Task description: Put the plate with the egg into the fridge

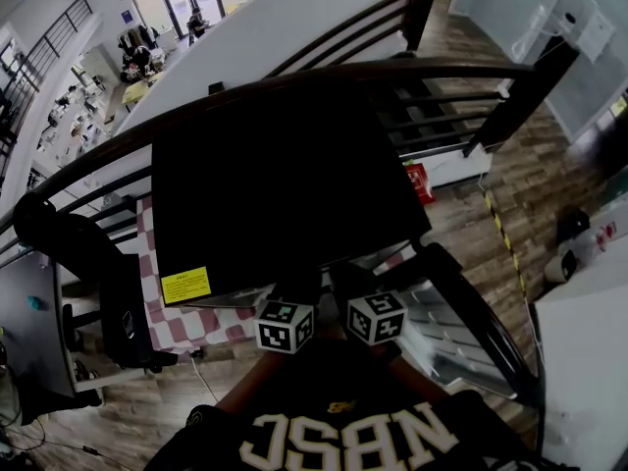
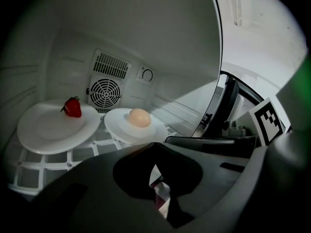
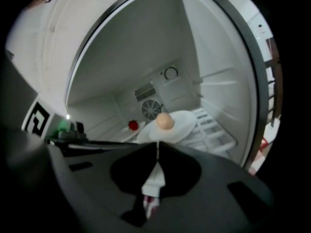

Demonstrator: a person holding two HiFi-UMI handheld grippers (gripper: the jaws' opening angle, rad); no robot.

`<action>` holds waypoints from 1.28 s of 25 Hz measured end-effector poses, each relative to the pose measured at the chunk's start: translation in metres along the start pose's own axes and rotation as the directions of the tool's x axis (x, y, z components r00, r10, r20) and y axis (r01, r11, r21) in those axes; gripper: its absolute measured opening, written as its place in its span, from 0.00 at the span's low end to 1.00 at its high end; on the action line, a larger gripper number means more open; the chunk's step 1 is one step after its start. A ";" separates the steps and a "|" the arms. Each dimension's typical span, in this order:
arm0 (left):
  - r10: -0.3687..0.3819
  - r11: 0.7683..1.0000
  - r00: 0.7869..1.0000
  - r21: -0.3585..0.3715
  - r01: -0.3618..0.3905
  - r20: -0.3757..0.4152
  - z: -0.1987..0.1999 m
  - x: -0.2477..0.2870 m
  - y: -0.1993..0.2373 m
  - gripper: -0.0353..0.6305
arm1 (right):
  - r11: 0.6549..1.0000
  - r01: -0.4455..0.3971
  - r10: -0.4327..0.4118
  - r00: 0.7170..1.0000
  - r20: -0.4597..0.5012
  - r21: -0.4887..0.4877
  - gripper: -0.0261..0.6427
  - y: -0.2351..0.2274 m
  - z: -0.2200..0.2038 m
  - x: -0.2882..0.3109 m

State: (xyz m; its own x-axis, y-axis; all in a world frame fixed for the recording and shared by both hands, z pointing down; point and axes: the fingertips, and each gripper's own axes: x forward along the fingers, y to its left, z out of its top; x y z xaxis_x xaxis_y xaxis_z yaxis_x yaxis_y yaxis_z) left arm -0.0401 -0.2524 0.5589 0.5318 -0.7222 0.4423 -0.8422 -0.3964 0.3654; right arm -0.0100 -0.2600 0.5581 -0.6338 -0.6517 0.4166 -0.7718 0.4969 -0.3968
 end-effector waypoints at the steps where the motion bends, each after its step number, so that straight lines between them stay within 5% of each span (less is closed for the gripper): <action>1: -0.002 1.000 1.000 -0.002 0.002 0.003 -0.002 -0.003 -0.002 0.08 | 1.000 -0.002 0.002 1.000 0.008 -0.001 0.08 0.002 0.000 -0.004; 9: 0.048 0.999 0.990 0.018 -0.051 0.129 0.006 -0.039 -0.009 0.09 | 0.999 -0.042 0.042 0.998 0.047 0.001 0.08 0.017 -0.003 -0.025; 16: 0.166 0.986 0.955 -0.008 -0.169 0.247 0.009 -0.090 -0.019 0.09 | 0.990 -0.088 0.098 0.991 0.091 -0.114 0.08 0.037 0.004 -0.065; 23: 0.295 0.952 0.881 -0.034 -0.304 0.369 0.018 -0.160 -0.026 0.09 | 0.973 -0.128 0.160 0.974 0.158 -0.195 0.08 0.057 0.022 -0.103; 32: 0.457 0.880 0.791 -0.074 -0.470 0.406 -0.016 -0.242 -0.025 0.08 | 0.958 -0.101 0.149 0.975 0.164 -0.268 0.08 0.052 0.006 -0.153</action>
State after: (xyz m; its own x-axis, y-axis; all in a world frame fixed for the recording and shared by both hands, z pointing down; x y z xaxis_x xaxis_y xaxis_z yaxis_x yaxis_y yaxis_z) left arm -0.1468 -0.0586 0.4559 0.0002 -0.9829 0.1843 -0.9842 0.0323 0.1738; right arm 0.0469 -0.1380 0.4693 -0.7246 -0.6555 0.2128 -0.6890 0.6958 -0.2028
